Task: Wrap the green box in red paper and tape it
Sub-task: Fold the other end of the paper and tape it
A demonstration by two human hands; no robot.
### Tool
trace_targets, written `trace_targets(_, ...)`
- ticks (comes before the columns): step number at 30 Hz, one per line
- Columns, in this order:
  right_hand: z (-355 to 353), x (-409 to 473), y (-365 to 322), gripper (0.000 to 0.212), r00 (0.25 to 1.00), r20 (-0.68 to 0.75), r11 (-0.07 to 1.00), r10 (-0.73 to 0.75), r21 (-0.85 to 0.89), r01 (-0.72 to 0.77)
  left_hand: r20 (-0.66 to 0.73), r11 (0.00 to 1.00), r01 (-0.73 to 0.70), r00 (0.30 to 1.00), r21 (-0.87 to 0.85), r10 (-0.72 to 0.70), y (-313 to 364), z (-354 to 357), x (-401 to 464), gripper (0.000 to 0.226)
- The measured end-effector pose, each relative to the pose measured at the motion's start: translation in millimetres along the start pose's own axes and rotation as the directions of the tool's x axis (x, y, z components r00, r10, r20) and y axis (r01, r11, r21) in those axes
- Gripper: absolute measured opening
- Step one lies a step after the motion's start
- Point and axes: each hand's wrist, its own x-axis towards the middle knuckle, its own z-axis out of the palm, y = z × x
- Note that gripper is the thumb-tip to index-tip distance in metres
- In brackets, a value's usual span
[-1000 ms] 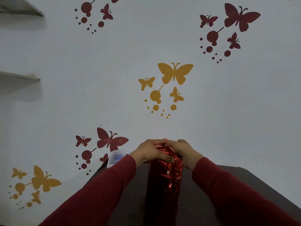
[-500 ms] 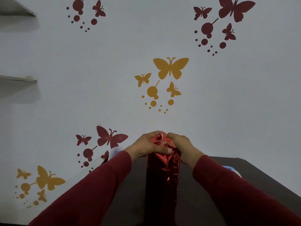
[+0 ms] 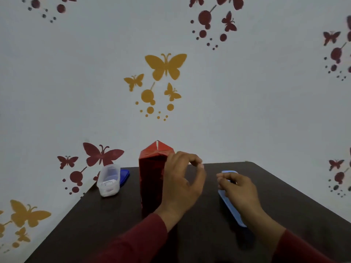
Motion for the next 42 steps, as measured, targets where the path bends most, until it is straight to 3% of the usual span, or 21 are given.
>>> trace_targets(4,-40,3,26,0.014,0.995,-0.081,0.983,-0.064,-0.179,0.049,0.207,0.997,0.062,0.977,-0.051,-0.05,-5,56,-38,0.014)
trace_targets(7,-66,11,38,0.014,0.981,-0.186,0.977,-0.062,-0.21,0.022,0.448,0.981,0.189,0.881,-0.032,-0.155,-13,95,-64,0.051)
trace_targets(9,-74,22,47,0.016,0.982,-0.189,0.956,0.024,-0.284,-0.078,0.524,0.967,0.254,0.825,-0.013,-0.21,-20,117,-75,0.074)
trace_targets(12,-77,41,54,0.023,0.952,-0.118,0.93,0.284,-0.208,-0.303,0.548,0.951,0.308,0.795,0.005,-0.261,-36,137,-88,0.091)
trace_targets(15,-74,54,52,0.033,0.846,0.077,0.849,0.527,0.001,-0.529,0.561,0.911,0.412,0.752,0.01,-0.346,-49,144,-96,0.102)
trace_targets(17,-74,60,46,0.029,0.798,0.175,0.812,0.577,-0.025,-0.582,0.565,0.889,0.458,0.736,-0.011,-0.373,-54,147,-99,0.11)
trace_targets(23,-73,76,53,0.038,0.696,0.216,0.722,0.685,-0.069,-0.689,0.587,0.872,0.489,0.715,-0.03,-0.381,-58,149,-100,0.11)
trace_targets(27,-72,76,47,0.031,0.695,0.224,0.708,0.683,0.03,-0.705,0.591,0.87,0.492,0.712,-0.037,-0.378,-58,150,-100,0.108)
trace_targets(32,-68,78,42,0.019,0.754,0.217,0.714,0.62,0.242,-0.657,0.599,0.861,0.506,0.702,-0.041,-0.384,-56,150,-100,0.108)
trace_targets(34,-64,77,44,0.028,0.784,0.173,0.723,0.596,0.31,-0.617,0.603,0.858,0.512,0.696,-0.036,-0.39,-56,149,-100,0.11)
trace_targets(37,-59,63,53,0.058,0.841,0.085,0.754,0.534,0.403,-0.519,0.606,0.851,0.524,0.689,-0.035,-0.399,-55,149,-99,0.109)
trace_targets(40,-58,46,64,0.028,0.875,-0.015,0.787,0.483,0.445,-0.427,0.611,0.847,0.53,0.684,-0.04,-0.399,-55,148,-98,0.105)
trace_targets(42,-60,39,71,0.024,0.883,-0.025,0.791,0.469,0.456,-0.407,0.622,0.851,0.523,0.682,-0.048,-0.384,-52,147,-98,0.103)
